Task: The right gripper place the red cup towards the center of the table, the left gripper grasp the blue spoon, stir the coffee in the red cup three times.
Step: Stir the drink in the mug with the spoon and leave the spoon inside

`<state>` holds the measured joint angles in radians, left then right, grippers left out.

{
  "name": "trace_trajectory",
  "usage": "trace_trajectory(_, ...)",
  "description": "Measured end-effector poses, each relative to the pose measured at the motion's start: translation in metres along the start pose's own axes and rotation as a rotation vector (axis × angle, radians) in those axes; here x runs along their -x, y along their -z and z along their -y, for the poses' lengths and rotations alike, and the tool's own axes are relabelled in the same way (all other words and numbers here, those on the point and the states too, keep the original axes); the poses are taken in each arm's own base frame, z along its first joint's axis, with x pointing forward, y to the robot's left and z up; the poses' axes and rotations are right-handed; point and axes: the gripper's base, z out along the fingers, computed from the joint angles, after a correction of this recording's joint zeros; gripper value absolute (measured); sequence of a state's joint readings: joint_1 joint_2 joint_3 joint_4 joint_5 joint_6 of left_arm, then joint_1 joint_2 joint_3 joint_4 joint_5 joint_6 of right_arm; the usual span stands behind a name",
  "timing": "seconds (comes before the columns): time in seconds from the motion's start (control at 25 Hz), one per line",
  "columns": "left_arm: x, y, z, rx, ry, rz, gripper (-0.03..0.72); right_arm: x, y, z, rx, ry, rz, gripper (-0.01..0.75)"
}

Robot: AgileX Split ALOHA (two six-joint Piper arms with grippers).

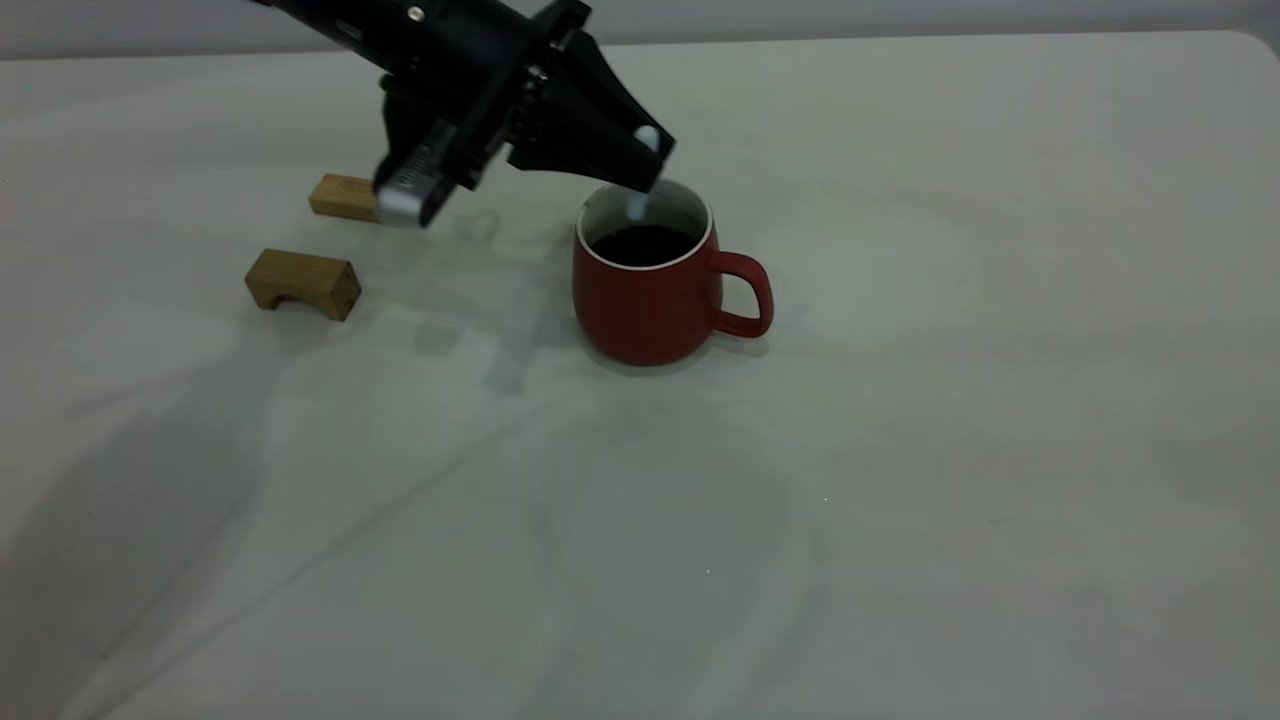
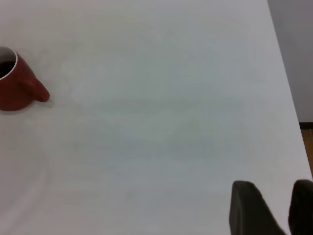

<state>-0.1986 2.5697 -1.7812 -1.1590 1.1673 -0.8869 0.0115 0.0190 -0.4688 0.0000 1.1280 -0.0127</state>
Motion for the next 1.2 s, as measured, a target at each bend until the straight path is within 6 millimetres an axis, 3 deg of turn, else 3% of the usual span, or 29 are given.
trace_trajectory(0.16,0.000,0.002,0.002,-0.026,-0.032,-0.019,0.163,0.000,0.000,0.000,0.000,0.000,0.000,0.238)
trace_trajectory(0.52,-0.007,-0.023,0.003,-0.026,-0.051,-0.083,0.163,0.000,0.000,0.000,0.000,0.000,0.000,0.238)
trace_trajectory(0.96,0.008,0.003,0.004,-0.039,-0.040,-0.036,0.153,0.000,0.000,0.000,0.000,0.000,0.000,0.238)
trace_trajectory(1.2,0.004,0.001,0.007,-0.067,-0.039,-0.066,0.153,0.000,0.000,0.000,0.000,0.000,0.000,0.238)
